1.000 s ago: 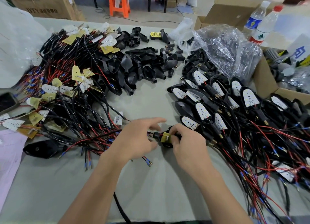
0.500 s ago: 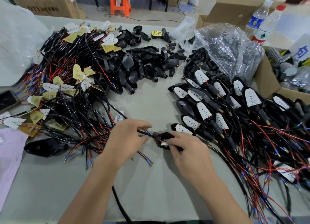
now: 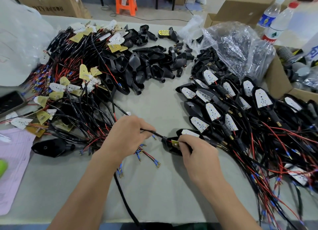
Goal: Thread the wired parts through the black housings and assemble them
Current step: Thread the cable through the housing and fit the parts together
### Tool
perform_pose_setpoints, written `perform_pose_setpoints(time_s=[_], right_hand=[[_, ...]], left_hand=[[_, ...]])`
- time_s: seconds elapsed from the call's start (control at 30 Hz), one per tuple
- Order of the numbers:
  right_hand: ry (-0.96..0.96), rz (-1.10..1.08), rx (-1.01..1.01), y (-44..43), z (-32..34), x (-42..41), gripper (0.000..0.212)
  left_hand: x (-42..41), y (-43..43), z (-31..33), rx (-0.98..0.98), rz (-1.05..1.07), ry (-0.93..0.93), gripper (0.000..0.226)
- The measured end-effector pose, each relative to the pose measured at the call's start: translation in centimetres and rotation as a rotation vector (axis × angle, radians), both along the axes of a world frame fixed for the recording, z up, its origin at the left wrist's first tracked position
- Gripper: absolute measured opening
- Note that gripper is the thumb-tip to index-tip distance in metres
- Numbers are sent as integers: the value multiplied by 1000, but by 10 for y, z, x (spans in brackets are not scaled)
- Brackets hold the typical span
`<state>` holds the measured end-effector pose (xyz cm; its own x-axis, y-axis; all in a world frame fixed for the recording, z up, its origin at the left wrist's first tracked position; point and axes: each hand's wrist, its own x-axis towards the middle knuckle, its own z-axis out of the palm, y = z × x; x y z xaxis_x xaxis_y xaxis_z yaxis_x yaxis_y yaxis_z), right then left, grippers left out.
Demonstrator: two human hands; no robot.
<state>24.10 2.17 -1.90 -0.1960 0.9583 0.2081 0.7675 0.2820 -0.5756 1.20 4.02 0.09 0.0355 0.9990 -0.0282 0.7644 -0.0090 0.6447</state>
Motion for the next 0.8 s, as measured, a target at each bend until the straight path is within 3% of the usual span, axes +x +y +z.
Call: perform_pose_setpoints(time_s=[0.17, 0.27, 0.33, 0.43, 0.53, 0.6, 0.7, 0.8], right_hand=[[370, -112, 25, -6, -4, 6, 20], [432, -90, 62, -3, -8, 10, 17], [417, -50, 129, -2, -8, 10, 28], [197, 31, 245, -3, -9, 6, 37], [140, 130, 88, -7, -5, 2, 13], [198, 75, -62, -7, 4, -1, 27], [215, 15, -50, 5, 21, -16, 45], [138, 129, -188, 23, 32, -43, 45]], left_hand=[[-11, 5, 12, -126, 8, -207, 33], [-14, 9, 24, -151, -49, -286, 27], [-11, 11, 30, -130, -71, -306, 24], [-6, 15, 32, -121, -86, -190, 24], [-4, 17, 32, -145, -92, -56, 22], [-4, 16, 33, -150, -96, -48, 25], [-4, 17, 35, -141, -126, -80, 32], [-2, 16, 37, -42, -104, -165, 31]])
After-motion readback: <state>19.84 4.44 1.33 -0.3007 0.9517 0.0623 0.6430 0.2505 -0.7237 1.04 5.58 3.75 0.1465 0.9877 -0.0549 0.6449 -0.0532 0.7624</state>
